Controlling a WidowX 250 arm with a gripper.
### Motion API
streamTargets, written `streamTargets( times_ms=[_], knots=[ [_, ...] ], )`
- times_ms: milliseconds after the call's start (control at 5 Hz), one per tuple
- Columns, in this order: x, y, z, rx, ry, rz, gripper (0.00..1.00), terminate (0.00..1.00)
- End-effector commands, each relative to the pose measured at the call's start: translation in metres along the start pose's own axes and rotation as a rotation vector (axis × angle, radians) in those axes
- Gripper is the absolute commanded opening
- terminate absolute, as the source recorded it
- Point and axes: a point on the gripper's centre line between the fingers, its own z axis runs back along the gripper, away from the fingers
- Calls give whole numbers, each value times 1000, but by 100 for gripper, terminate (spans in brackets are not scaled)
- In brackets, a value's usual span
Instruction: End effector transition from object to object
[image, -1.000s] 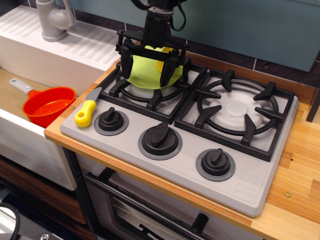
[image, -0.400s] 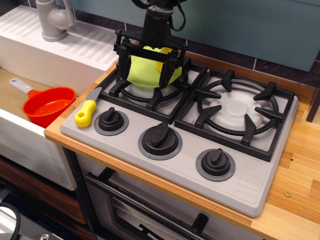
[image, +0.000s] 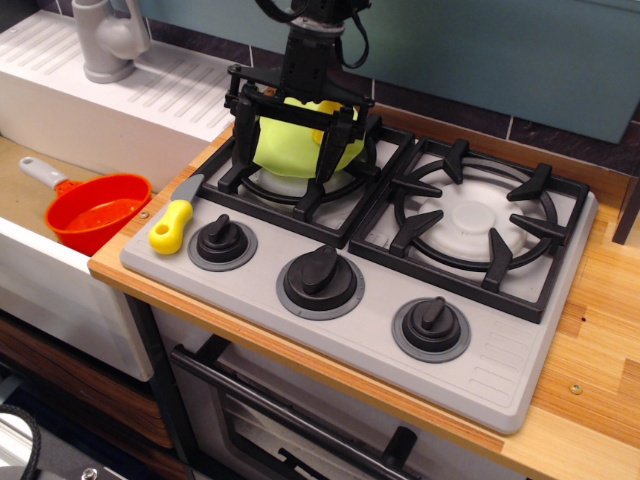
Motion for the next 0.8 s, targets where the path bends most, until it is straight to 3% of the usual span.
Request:
streamTargets(
  times_ms=[0, 200, 600],
  knots=[
    [-21, 52, 9, 15, -135, -22, 100, 0],
    [-27, 67, 1, 41, -157, -23, 100, 0],
    [-26, 68, -8, 30, -158, -25, 100, 0]
  ],
)
